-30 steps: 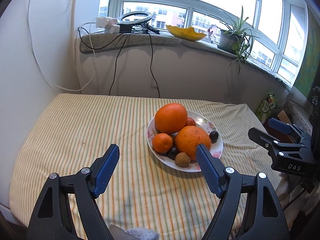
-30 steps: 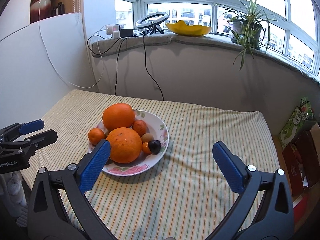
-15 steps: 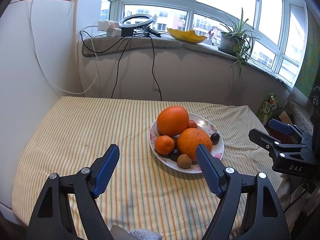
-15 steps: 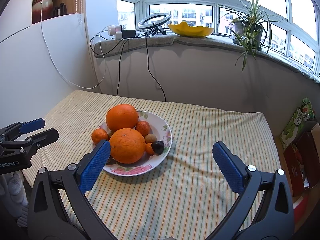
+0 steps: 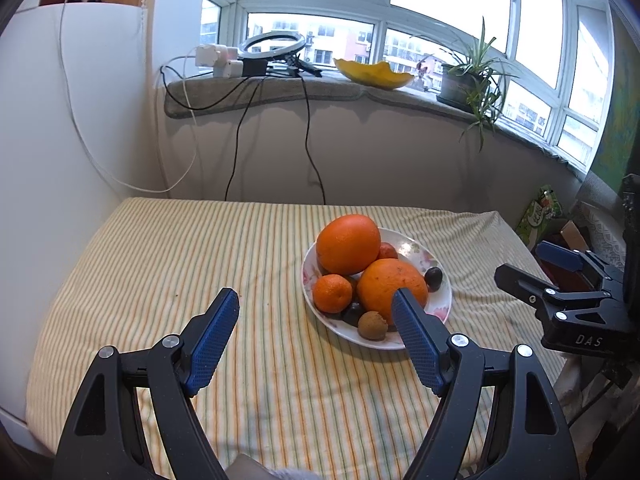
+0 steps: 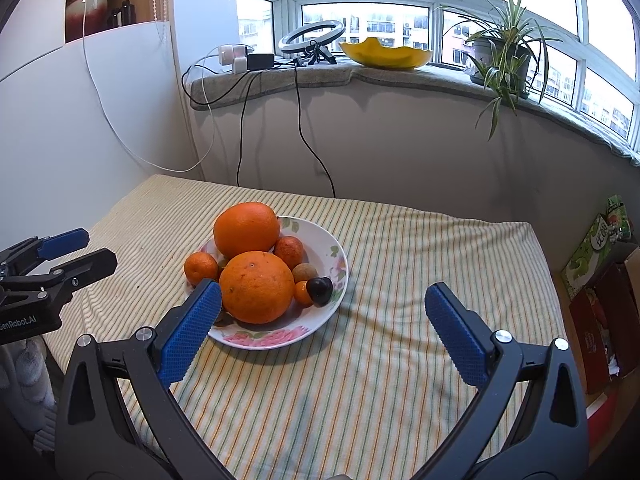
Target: Organize fruits
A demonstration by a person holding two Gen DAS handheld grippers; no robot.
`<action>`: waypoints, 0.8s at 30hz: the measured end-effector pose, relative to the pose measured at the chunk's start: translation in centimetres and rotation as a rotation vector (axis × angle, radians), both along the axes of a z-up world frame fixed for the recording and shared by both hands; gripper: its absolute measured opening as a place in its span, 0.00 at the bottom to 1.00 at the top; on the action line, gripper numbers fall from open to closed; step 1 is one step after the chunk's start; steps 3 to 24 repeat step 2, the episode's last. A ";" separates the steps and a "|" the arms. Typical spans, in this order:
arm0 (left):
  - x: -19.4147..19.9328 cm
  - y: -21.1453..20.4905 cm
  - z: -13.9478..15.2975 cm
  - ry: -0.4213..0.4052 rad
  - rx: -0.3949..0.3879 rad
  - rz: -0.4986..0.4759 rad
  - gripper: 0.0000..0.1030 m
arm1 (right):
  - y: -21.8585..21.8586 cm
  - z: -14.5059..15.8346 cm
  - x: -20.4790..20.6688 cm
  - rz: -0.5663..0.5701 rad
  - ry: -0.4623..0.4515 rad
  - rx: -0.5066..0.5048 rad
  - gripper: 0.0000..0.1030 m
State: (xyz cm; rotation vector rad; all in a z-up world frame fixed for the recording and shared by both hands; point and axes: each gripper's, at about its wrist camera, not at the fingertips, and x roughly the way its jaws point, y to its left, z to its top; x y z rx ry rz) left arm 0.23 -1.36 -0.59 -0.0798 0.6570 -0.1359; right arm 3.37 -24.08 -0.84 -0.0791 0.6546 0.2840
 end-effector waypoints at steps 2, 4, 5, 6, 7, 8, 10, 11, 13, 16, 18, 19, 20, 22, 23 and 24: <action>0.0 0.1 -0.1 -0.007 0.008 0.004 0.77 | 0.0 -0.1 0.1 -0.001 0.003 0.001 1.00; 0.0 0.1 -0.1 -0.007 0.008 0.004 0.77 | 0.0 -0.1 0.1 -0.001 0.003 0.001 1.00; 0.0 0.1 -0.1 -0.007 0.008 0.004 0.77 | 0.0 -0.1 0.1 -0.001 0.003 0.001 1.00; 0.0 0.1 -0.1 -0.007 0.008 0.004 0.77 | 0.0 -0.1 0.1 -0.001 0.003 0.001 1.00; 0.0 0.1 -0.1 -0.007 0.008 0.004 0.77 | 0.0 -0.1 0.1 -0.001 0.003 0.001 1.00; 0.0 0.1 -0.1 -0.007 0.008 0.004 0.77 | 0.0 -0.1 0.1 -0.001 0.003 0.001 1.00; 0.0 0.1 -0.1 -0.007 0.008 0.004 0.77 | 0.0 -0.1 0.1 -0.001 0.003 0.001 1.00; 0.0 0.1 -0.1 -0.007 0.008 0.004 0.77 | 0.0 -0.1 0.1 -0.001 0.003 0.001 1.00; 0.0 0.1 -0.1 -0.007 0.008 0.004 0.77 | 0.0 -0.1 0.1 -0.001 0.003 0.001 1.00; 0.0 0.1 -0.1 -0.007 0.008 0.004 0.77 | 0.0 -0.1 0.1 -0.001 0.003 0.001 1.00; 0.0 0.1 -0.1 -0.007 0.008 0.004 0.77 | 0.0 -0.1 0.1 -0.001 0.003 0.001 1.00; 0.0 0.1 -0.1 -0.007 0.008 0.004 0.77 | 0.0 -0.1 0.1 -0.001 0.003 0.001 1.00; 0.0 0.1 -0.1 -0.007 0.008 0.004 0.77 | 0.0 -0.1 0.1 -0.001 0.003 0.001 1.00; 0.0 0.1 -0.1 -0.007 0.008 0.004 0.77 | 0.0 -0.1 0.1 -0.001 0.003 0.001 1.00; 0.0 0.1 -0.1 -0.007 0.008 0.004 0.77 | 0.0 -0.1 0.1 -0.001 0.003 0.001 1.00; 0.0 0.1 -0.1 -0.007 0.008 0.004 0.77 | 0.0 -0.1 0.1 -0.001 0.003 0.001 1.00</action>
